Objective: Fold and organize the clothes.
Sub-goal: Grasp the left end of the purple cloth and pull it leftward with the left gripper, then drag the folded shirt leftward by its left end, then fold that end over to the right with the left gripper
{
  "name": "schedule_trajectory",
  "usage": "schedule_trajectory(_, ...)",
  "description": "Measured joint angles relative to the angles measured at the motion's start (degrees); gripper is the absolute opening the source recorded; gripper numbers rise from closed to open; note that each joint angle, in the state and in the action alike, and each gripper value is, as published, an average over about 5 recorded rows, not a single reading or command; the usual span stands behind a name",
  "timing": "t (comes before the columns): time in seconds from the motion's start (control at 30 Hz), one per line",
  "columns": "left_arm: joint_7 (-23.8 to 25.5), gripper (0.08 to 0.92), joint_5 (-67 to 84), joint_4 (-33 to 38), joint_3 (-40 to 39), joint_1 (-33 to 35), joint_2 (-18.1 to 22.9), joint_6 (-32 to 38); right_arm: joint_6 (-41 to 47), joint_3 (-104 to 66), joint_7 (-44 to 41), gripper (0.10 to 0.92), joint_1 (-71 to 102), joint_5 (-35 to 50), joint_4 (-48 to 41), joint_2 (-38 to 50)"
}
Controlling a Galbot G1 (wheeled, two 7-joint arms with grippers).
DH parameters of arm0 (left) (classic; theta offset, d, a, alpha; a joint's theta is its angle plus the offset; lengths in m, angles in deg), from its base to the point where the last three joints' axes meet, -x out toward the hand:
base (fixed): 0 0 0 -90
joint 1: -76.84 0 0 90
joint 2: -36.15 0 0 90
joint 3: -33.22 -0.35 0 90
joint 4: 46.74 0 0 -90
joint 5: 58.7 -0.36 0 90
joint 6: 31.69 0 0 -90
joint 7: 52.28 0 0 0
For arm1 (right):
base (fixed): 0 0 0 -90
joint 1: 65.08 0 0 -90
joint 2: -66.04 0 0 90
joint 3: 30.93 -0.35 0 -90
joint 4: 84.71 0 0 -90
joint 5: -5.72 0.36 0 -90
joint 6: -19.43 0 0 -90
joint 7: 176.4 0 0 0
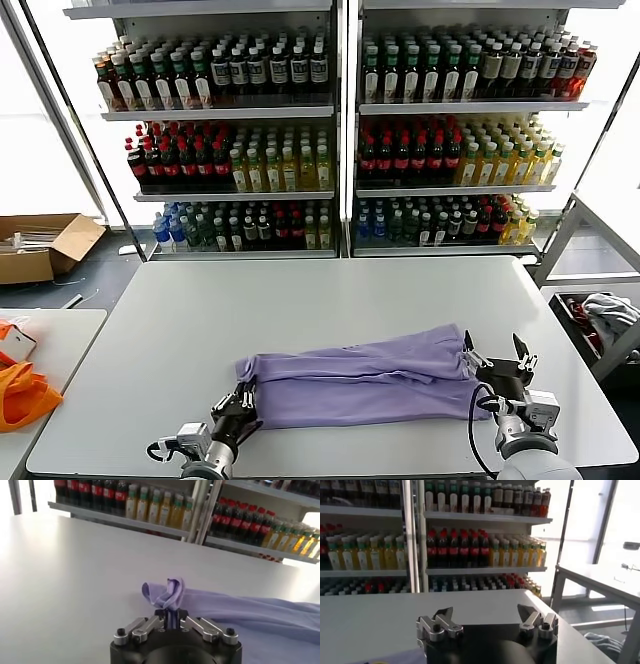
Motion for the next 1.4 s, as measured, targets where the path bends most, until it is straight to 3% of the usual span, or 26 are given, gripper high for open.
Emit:
schedule_trajectory(0.13, 0.3, 0.103, -1.1, 0.1, 1.0, 0.2, -0.2, 0.7, 0.2, 0.1, 0.1, 0.823, -0.4, 0.3, 0.4, 0.2)
schedule_trajectory(0.4, 1.5, 0.103, -2.9, 1.6, 6.9, 0.2, -2.6, 1.6, 0.6, 0.3, 0.3, 0.823, -1.3, 1.2, 0.5, 0.4)
schedule_trajectory(0.83, 4.6, 0.103, -3.2, -0.6, 28.1, -0.8, -17.0, 3.6, 0.5, 1.8, 0.7, 0.823, -2.9, 1.4, -0.2, -0.6)
schedule_trajectory(1.0, 5.2, 0.103, -4.7, -2.1, 32.6, -0.5, -20.4, 4.5, 0.3, 2.3, 0.8, 0.823, -2.8, 1.1, 0.0, -1.3)
schedule_trajectory(1.17, 5.5, 0.103, -7.1, -1.8, 32.3, 0.2, -20.7, 5.3, 0.3, 2.3, 0.8, 0.823, -2.3, 0.7, 0.5, -1.8)
schedule_trajectory(1.4, 5.7, 0.103, -11.1, -0.6, 25.0, 0.9, -17.0, 5.5, 0.1, 1.6, 1.0, 0.823, -0.7, 0.3, 1.8, -2.3)
